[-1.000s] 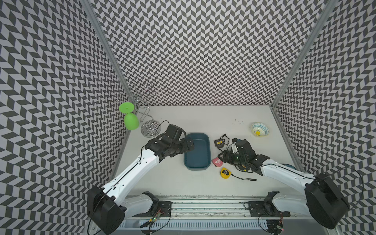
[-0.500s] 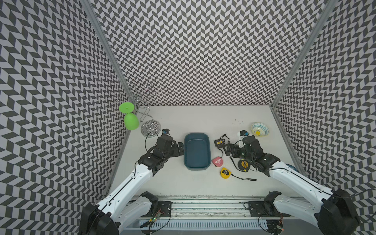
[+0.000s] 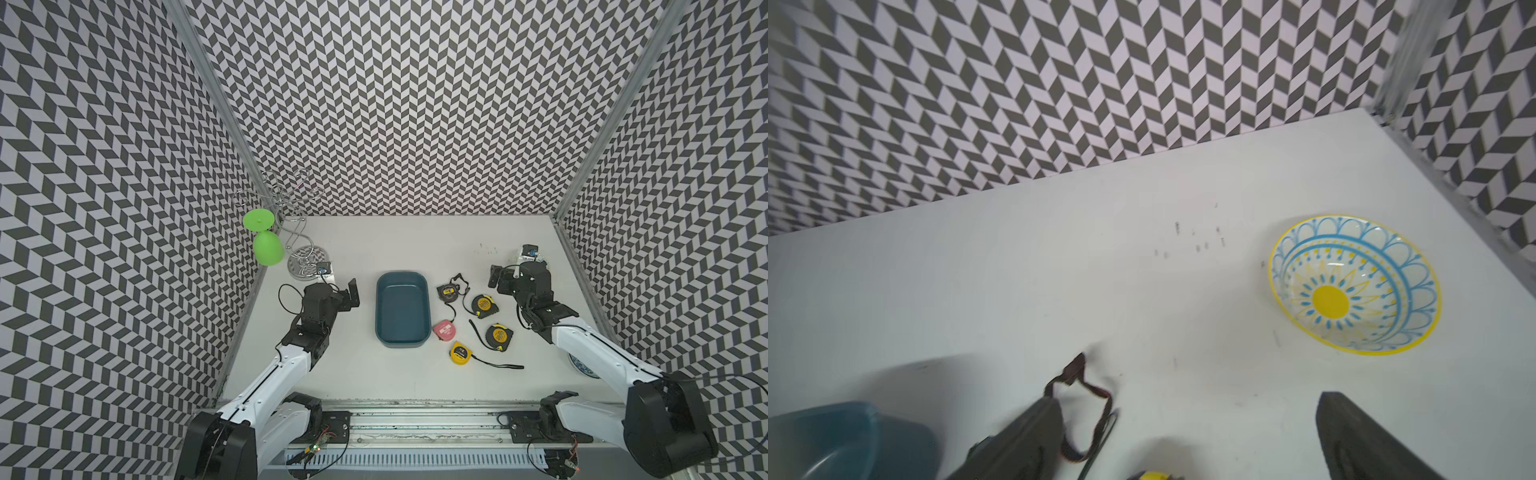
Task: Take the tape measure out of the storage box
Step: Reset both arms
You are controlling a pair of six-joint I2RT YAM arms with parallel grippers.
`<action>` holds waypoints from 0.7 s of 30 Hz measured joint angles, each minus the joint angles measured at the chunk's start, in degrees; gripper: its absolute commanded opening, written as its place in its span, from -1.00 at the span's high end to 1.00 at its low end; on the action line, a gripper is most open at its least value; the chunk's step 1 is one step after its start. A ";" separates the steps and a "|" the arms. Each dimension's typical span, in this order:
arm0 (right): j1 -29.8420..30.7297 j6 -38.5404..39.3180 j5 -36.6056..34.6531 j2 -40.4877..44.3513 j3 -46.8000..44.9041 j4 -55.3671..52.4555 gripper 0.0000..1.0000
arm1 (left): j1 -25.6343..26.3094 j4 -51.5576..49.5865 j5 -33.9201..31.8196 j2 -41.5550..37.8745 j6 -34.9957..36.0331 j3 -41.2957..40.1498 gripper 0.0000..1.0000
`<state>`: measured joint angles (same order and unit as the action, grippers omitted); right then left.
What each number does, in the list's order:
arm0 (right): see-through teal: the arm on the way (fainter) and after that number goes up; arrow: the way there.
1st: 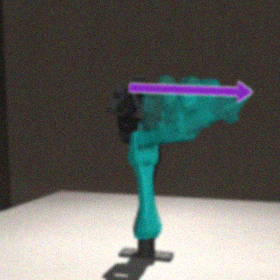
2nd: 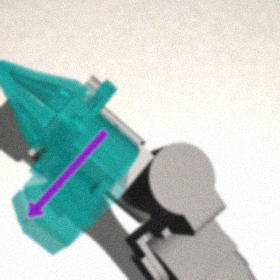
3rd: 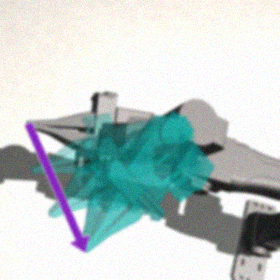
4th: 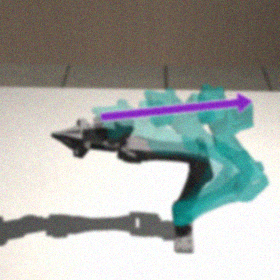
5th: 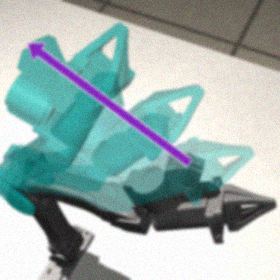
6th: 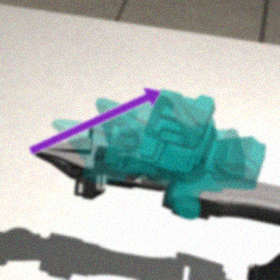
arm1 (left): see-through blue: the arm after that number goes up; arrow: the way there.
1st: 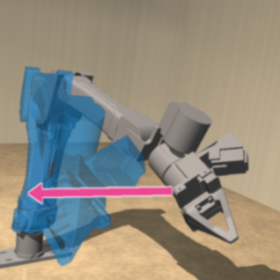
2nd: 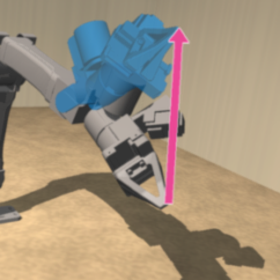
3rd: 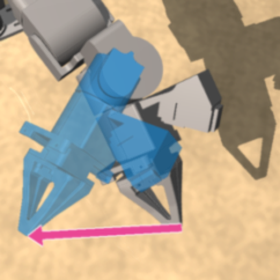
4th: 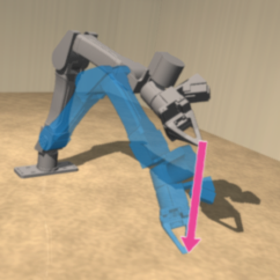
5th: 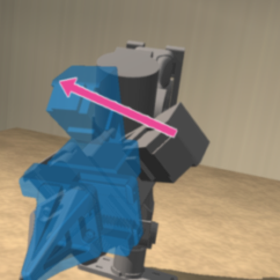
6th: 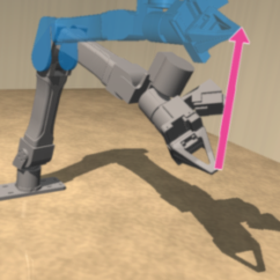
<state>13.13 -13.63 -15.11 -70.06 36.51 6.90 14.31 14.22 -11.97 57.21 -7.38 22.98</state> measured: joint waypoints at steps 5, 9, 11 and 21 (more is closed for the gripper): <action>-2.25 5.29 -2.27 -2.60 -5.14 10.69 -0.99 | -6.58 13.84 1.25 3.26 4.61 -5.79 -0.99; -3.26 8.81 -3.54 -4.68 -9.79 19.67 -0.99 | -10.54 21.70 2.99 8.02 5.14 -6.01 -0.99; -3.93 10.84 -4.33 -6.12 -11.89 24.98 -0.99 | -11.10 25.31 4.33 10.97 5.16 -6.03 -0.99; -5.42 13.22 -4.90 -13.66 -18.97 48.35 -0.99 | -14.25 38.71 9.11 20.61 4.33 -7.54 -0.99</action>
<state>7.70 -0.40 -20.01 -83.72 17.54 55.24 0.05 52.93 -2.85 77.82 -3.05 15.44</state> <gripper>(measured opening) 0.995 0.995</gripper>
